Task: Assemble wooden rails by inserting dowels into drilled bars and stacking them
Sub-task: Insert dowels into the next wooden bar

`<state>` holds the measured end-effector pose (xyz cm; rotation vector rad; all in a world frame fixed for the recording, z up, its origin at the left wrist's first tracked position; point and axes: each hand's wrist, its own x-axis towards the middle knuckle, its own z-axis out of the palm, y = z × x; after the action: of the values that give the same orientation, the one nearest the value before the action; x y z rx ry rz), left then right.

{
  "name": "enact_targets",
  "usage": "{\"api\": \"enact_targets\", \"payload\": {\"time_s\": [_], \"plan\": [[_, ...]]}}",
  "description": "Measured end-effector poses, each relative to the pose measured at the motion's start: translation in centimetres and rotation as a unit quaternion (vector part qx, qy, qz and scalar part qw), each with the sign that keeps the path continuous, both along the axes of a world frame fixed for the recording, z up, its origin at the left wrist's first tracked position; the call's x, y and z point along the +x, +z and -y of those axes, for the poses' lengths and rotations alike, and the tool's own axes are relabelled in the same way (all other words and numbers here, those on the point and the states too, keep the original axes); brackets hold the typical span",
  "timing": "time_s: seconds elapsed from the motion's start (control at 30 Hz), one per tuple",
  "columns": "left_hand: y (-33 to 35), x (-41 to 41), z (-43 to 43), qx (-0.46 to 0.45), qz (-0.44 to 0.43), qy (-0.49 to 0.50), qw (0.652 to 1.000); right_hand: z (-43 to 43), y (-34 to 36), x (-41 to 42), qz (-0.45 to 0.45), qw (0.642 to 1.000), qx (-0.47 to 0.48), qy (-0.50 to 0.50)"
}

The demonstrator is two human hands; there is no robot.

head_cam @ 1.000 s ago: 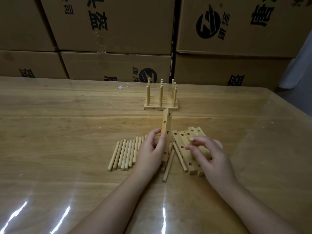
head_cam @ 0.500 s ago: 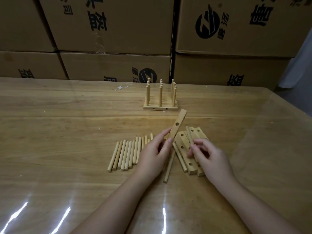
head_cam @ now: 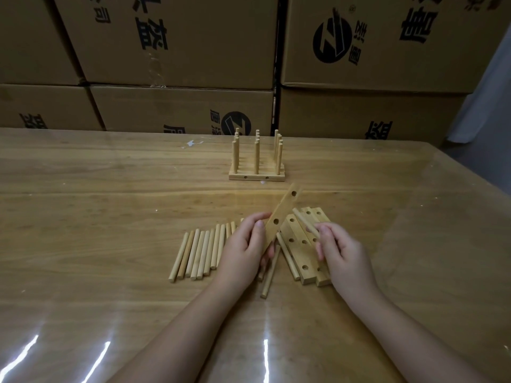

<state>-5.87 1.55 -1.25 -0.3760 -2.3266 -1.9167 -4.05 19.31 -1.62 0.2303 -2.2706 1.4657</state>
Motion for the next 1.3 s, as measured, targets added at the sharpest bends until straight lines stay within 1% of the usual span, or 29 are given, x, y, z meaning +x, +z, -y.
{"api": "enact_targets", "payload": {"time_s": [0.17,0.4,0.6,0.8,1.13,1.3], "plan": [[-0.1,-0.01,0.01,-0.015,0.012,-0.005,1.0,-0.14,0.16,-0.11,-0.013,0.999,0.01,-0.044],[0.17,0.16,0.09,-0.008,0.025,0.002,1.0,-0.4,0.14,-0.2,-0.021,0.996,0.017,-0.087],[0.27,0.16,0.09,-0.005,0.038,0.006,0.999,-0.41,0.1,-0.29,-0.03,0.994,0.022,-0.105],[0.08,0.11,0.22,-0.017,0.027,0.009,0.999,-0.63,0.09,-0.39,-0.016,0.991,0.024,-0.133],[0.21,0.36,0.11,-0.057,-0.004,0.02,0.998,-0.43,0.7,-0.04,-0.05,0.987,0.056,-0.139],[0.12,0.5,0.13,-0.075,-0.026,0.017,0.997,-0.73,0.46,-0.19,-0.039,0.986,0.057,-0.151]]}}
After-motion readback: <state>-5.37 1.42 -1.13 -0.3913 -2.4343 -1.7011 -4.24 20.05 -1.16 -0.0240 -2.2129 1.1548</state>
